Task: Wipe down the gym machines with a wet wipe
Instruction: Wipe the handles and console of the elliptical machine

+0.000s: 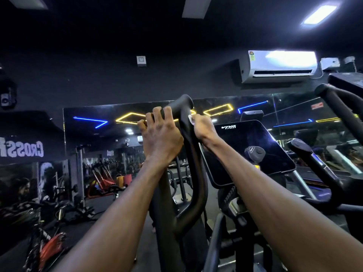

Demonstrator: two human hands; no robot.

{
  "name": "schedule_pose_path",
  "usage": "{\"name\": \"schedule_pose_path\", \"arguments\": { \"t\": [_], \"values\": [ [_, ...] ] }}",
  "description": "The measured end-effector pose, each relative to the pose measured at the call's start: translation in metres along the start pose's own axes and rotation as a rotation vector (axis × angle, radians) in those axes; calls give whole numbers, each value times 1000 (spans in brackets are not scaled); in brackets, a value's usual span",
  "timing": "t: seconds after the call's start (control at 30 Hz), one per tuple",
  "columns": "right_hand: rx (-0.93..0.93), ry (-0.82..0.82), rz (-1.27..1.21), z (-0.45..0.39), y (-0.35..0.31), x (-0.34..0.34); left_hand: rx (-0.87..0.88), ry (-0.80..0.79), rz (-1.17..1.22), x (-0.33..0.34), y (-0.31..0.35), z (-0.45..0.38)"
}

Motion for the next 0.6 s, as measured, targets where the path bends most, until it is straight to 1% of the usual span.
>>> {"name": "schedule_pose_path", "arguments": {
  "t": [0.1,0.17,0.27,0.37,0.47,0.53,0.6],
  "values": [
    [-2,81,186,28,12,11,-2,18,5,4,-3,-1],
    [4,126,240,65,34,10,-7,13,27,8,-3,1],
    [20,122,261,91,50,2,-5,31,45,12,-3,1],
    [-17,45,169,72,32,0,-5,35,61,13,-4,0],
    [14,61,142,60,16,8,3,32,74,12,-4,5],
    [49,70,173,77,24,13,-3,11,97,12,-4,10],
    [85,95,186,109,48,16,0,-4,119,13,-5,17]
  ]
}}
Point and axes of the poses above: each hand's wrist, its own z-axis away from the middle knuckle, its own x-axis out of the palm, y = z × x, the point moved 1 cm from there along -z, towards the middle knuckle, and after that the axes turned 9 degrees about -y, right-handed, at the moved point
